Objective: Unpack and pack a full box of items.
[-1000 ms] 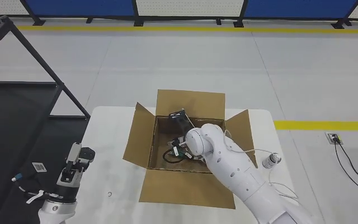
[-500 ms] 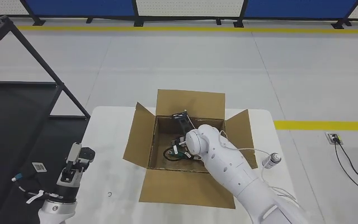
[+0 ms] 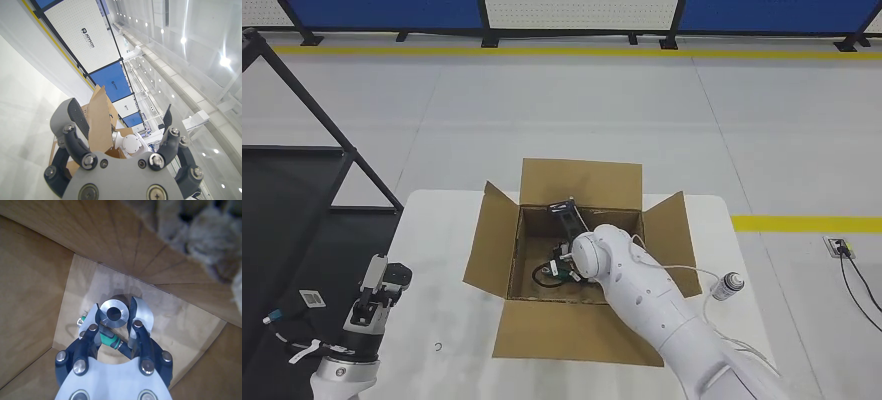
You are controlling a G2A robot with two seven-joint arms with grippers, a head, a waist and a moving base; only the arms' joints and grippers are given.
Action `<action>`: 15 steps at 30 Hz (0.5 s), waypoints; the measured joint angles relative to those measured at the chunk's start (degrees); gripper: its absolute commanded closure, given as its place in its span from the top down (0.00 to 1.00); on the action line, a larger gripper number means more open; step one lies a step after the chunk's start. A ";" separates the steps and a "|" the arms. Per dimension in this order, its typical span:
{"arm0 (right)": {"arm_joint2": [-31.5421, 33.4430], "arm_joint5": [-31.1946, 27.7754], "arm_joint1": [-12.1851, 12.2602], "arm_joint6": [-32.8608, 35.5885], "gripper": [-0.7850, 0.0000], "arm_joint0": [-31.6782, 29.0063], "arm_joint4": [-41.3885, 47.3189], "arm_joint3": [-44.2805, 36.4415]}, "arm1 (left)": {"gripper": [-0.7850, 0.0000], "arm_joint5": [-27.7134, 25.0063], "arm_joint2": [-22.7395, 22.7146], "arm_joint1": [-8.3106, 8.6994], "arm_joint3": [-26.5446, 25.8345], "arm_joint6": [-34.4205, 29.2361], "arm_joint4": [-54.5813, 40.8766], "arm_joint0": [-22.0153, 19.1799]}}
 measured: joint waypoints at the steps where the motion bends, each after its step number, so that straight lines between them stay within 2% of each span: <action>1: 0.07 -0.12 -0.05 -0.10 0.15 0.04 -0.05 0.20 | 1.00 0.00 0.00 0.00 0.00 0.00 0.00 0.00; 3: 0.28 -0.39 -0.12 -0.44 0.03 0.10 -0.23 0.51 | 1.00 0.00 0.00 0.00 0.00 0.00 0.00 0.00; 4: 0.44 -0.50 -0.11 -0.69 0.00 0.09 -0.27 0.53 | 1.00 0.00 0.00 0.00 0.00 0.00 0.00 0.00; 11: 2.02 -0.68 0.70 -1.58 0.00 -1.03 -1.87 -2.02 | 1.00 0.00 0.00 0.00 0.00 0.00 0.00 0.00; 15: 3.31 -0.07 1.88 -1.12 0.00 -3.03 -4.18 -6.76 | 1.00 0.00 0.00 0.00 0.00 0.00 0.00 0.00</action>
